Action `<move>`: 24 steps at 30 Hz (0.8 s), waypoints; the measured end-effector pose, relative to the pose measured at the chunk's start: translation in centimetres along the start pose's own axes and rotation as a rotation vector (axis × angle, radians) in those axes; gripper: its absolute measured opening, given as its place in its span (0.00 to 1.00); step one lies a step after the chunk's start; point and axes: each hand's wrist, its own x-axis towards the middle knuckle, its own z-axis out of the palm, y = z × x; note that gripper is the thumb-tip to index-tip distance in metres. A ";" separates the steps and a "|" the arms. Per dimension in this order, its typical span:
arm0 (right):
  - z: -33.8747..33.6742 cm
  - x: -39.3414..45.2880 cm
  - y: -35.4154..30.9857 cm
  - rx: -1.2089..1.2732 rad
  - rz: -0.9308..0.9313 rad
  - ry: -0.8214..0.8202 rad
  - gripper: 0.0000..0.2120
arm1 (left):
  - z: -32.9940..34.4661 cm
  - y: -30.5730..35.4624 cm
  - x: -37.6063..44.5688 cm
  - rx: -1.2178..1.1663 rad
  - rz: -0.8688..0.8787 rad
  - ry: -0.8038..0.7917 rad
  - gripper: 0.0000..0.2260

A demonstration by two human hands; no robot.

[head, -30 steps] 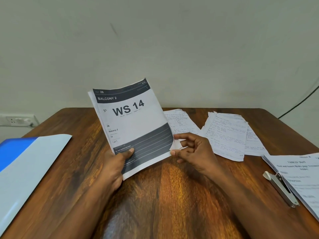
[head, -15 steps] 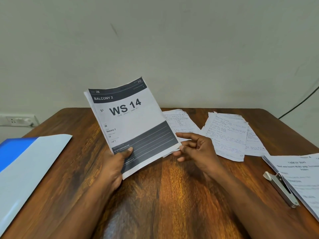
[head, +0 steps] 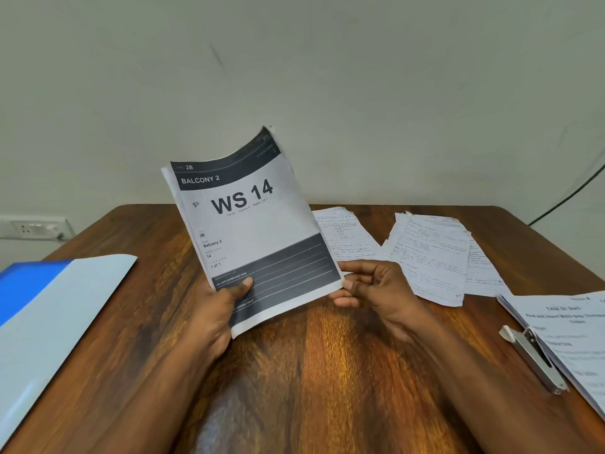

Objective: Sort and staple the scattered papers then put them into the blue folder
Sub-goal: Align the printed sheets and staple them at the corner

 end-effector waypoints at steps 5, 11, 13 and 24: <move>0.0 -0.2 -0.4 -0.005 0.041 -0.039 0.14 | -0.2 0.0 0.0 0.028 0.002 -0.007 0.17; -0.6 -0.5 -1.2 -0.021 0.077 -0.091 0.15 | 0.0 -0.5 -0.3 0.073 0.010 -0.068 0.14; -0.6 -0.5 -1.2 -0.034 0.092 -0.101 0.15 | 0.2 -0.6 -0.5 0.078 0.005 -0.083 0.14; -1.7 -0.3 -1.9 -0.150 0.130 -0.205 0.20 | 0.2 -0.5 -0.7 0.065 -0.030 -0.130 0.15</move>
